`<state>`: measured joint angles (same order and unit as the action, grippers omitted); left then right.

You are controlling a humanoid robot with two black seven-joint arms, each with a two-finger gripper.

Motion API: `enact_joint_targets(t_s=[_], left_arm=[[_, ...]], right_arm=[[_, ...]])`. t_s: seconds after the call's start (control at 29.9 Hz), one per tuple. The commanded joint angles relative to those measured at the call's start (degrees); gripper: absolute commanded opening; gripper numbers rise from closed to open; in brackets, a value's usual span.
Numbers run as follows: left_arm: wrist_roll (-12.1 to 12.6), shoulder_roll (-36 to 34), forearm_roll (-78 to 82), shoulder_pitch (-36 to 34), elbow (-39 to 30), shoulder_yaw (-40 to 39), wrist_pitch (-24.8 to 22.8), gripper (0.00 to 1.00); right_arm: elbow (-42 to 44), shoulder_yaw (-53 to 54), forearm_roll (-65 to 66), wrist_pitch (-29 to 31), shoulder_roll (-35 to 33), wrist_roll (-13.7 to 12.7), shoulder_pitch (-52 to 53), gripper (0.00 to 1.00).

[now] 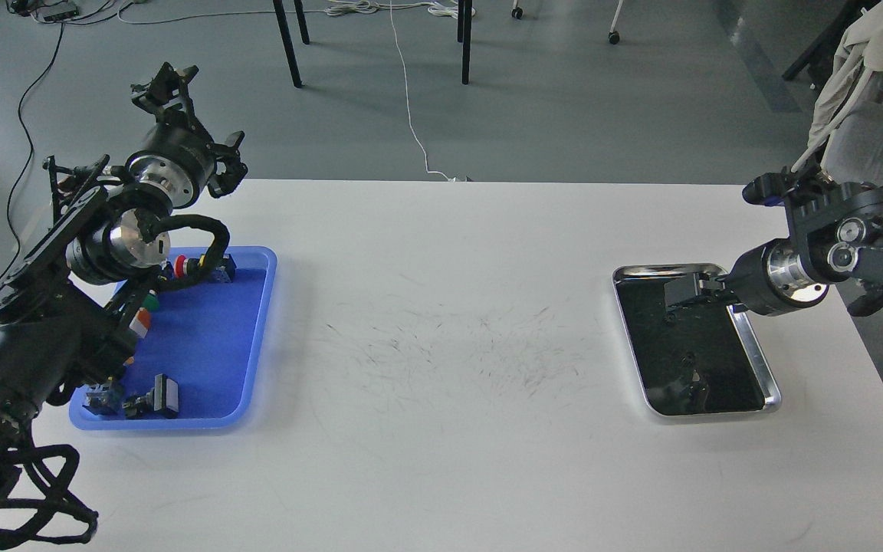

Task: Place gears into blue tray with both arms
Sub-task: 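Lower the right gripper and grasp the small black part in the metal tray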

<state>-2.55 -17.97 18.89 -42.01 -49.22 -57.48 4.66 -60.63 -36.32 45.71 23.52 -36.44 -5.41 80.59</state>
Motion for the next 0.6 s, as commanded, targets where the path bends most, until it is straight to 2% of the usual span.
enact_joint_targets(t_s=[0.0, 0.3, 0.57], left_arm=[[0.0, -0.4, 0.0, 0.0, 0.0, 0.0, 0.0, 0.98], [0.0, -0.7, 0.0, 0.1, 0.0, 0.0, -0.1, 0.98], [0.0, -0.6, 0.0, 0.2, 0.0, 0.0, -0.1, 0.98]], right_arm=[[3.1, 0.0, 0.5, -3.8, 1.7, 0.0, -3.2, 0.99], [5.5, 0.5, 0.0, -7.3, 7.3, 0.4, -5.0, 0.98], [6.0, 3.2, -0.3, -7.3, 7.7, 0.7, -6.1, 0.98]])
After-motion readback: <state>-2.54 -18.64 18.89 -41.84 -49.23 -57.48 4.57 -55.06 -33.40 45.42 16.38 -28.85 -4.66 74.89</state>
